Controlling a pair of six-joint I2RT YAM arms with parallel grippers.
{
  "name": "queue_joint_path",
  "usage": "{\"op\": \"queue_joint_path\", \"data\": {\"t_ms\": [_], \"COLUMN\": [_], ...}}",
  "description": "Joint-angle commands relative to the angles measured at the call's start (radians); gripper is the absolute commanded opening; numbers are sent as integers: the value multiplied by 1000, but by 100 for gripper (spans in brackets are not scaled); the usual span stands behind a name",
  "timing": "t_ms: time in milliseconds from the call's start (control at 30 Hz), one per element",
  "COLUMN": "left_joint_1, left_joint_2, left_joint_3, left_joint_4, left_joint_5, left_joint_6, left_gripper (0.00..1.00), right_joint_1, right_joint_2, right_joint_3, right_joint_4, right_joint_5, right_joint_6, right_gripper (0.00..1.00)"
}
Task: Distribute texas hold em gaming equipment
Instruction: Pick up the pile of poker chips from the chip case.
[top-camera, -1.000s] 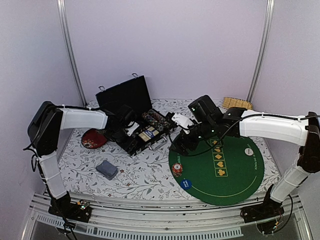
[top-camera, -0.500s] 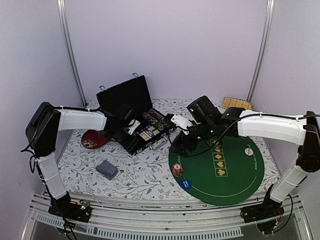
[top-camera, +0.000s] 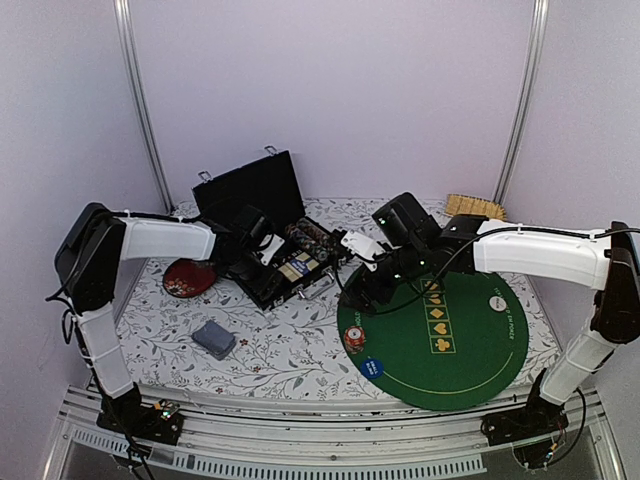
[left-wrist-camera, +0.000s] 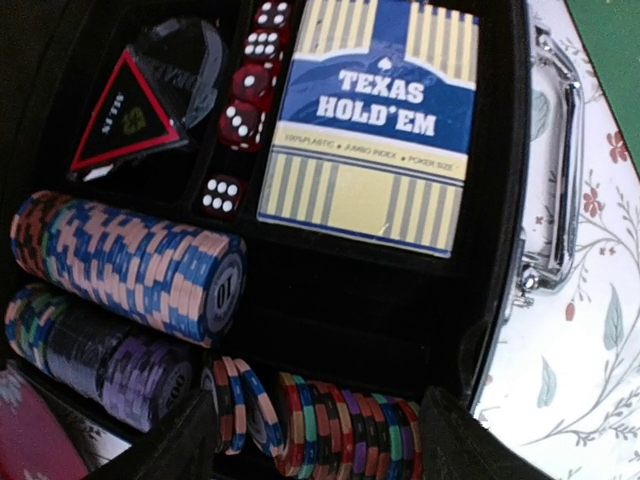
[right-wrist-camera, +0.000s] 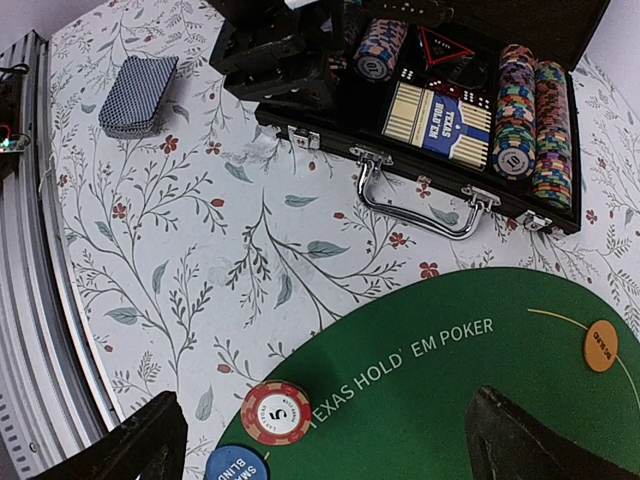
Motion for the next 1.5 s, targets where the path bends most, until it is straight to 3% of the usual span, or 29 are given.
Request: {"op": "queue_joint_path", "data": {"t_ms": [0, 267, 467, 733, 933, 1367, 1467], "left_joint_1": [21, 25, 62, 65, 80, 82, 86], "left_joint_2": [7, -75, -16, -57, 29, 124, 140], "left_joint_3": [20, -16, 30, 2, 53, 102, 105], "left_joint_4": [-83, -89, -161, -128, -148, -135, -144], "left_joint_5": [9, 115, 149, 186, 150, 1, 19], "left_joint_6": [-14, 25, 29, 59, 53, 52, 54], "left_gripper": [72, 85, 79, 87, 70, 72, 72], "right_joint_1": [3, 3, 2, 2, 2, 3, 3], "right_joint_2": [2, 10, -3, -2, -4, 6, 6], "right_joint_3": [20, 13, -11, -26, -29, -31, -29], "right_joint_4": [-9, -6, 10, 18, 26, 24, 26], "right_joint_5": [-5, -9, -16, -40, -42, -58, -54], "right_joint_6": [-9, -4, 12, 32, 38, 42, 42], "right_gripper": [99, 99, 99, 99, 99, 99, 99]}}
